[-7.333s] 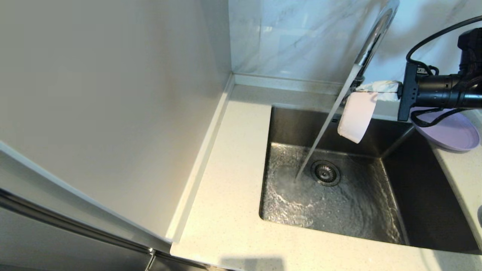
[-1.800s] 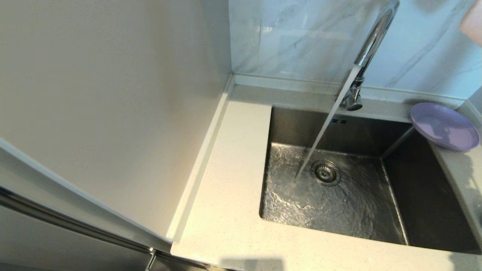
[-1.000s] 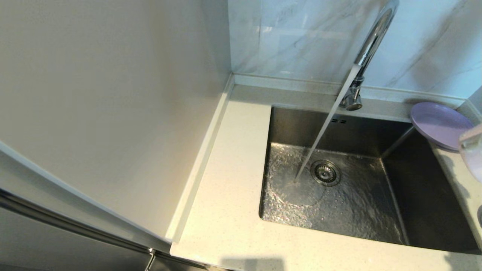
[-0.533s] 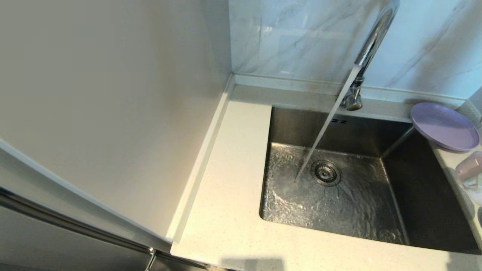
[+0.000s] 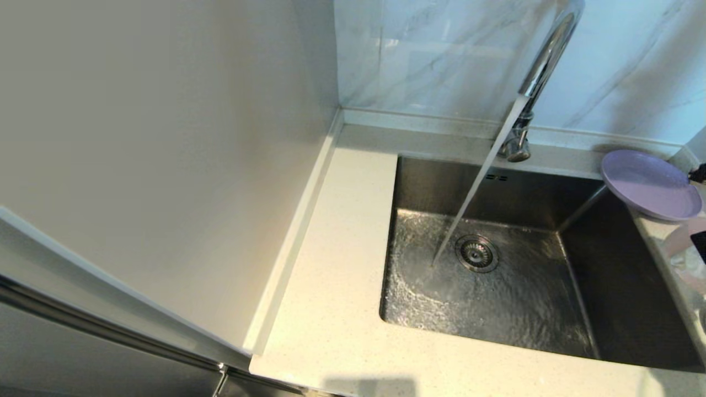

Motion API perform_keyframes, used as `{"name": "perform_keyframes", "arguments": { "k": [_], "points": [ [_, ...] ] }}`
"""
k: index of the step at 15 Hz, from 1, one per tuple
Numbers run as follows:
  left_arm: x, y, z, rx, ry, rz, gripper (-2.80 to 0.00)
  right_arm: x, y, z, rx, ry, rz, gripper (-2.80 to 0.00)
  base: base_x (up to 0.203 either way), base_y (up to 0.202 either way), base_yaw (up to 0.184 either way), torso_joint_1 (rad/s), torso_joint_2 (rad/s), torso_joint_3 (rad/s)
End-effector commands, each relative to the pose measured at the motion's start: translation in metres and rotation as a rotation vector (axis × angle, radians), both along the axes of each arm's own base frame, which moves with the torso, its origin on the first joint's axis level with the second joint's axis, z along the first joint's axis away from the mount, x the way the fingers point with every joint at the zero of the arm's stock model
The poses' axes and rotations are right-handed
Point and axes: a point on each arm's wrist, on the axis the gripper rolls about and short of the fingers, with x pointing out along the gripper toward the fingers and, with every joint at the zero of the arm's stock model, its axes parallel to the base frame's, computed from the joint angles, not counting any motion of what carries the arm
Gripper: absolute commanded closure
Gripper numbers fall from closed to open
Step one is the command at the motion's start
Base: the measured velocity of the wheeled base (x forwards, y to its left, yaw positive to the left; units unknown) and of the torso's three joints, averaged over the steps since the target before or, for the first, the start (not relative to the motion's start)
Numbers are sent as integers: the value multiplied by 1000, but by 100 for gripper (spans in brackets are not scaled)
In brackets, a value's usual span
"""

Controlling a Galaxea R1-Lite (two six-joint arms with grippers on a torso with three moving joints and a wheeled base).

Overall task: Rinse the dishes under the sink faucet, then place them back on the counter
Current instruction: Place the bowl on the table

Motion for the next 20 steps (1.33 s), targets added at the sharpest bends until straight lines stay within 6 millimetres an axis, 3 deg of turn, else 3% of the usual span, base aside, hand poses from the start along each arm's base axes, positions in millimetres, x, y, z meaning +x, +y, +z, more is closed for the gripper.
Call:
{"name": "perform_keyframes", "arguments": {
  "k": [1,14,20],
  "points": [
    [0,0,0,0,0,0,0,16,-9,-14,-48,-2,-38,0,0,0,0,0,0,0],
    [0,0,0,0,0,0,0,42,-45,-31,-198,1,-210,0,0,0,0,0,0,0],
    [0,0,0,0,0,0,0,50,-52,-35,-208,13,-228,0,0,0,0,0,0,0]
  ]
}}
